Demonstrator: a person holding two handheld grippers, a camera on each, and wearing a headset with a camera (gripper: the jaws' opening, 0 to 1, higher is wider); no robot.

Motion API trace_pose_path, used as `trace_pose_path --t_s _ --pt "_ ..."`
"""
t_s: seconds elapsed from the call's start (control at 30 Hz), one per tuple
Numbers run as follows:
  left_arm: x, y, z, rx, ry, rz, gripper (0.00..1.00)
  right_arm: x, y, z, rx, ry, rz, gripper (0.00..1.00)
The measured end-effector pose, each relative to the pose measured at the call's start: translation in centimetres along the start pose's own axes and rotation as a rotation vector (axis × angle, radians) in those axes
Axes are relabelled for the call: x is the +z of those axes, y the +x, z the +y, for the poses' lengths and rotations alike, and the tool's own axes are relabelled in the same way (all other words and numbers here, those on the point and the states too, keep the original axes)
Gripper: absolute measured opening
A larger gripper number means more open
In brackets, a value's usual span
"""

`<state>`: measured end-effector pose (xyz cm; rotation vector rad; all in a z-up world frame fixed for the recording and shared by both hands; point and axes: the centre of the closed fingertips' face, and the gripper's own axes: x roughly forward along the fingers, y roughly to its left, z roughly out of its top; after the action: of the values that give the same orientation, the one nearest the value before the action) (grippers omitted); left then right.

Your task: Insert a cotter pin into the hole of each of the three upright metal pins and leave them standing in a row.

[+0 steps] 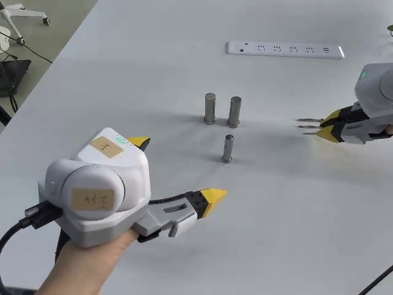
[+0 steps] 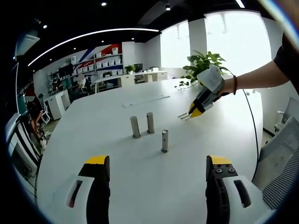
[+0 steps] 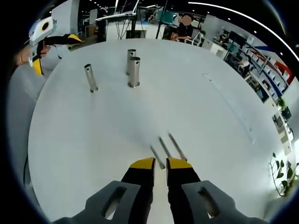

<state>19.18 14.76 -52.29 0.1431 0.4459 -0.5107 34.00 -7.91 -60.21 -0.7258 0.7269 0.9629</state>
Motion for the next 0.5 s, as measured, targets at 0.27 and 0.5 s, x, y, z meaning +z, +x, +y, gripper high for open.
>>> trace_pose_path --t_s 0.27,0.5 --pt "0.08 -0.07 0.19 0.006 -0.005 -0.002 0.83 -0.4 0.19 -0.42 0.024 -0.019 0.038 0.03" --pt "0.14 -0.13 0.25 0.007 -0.008 -0.005 0.83 -0.45 0.07 -0.34 0.057 -0.031 0.06 0.02"
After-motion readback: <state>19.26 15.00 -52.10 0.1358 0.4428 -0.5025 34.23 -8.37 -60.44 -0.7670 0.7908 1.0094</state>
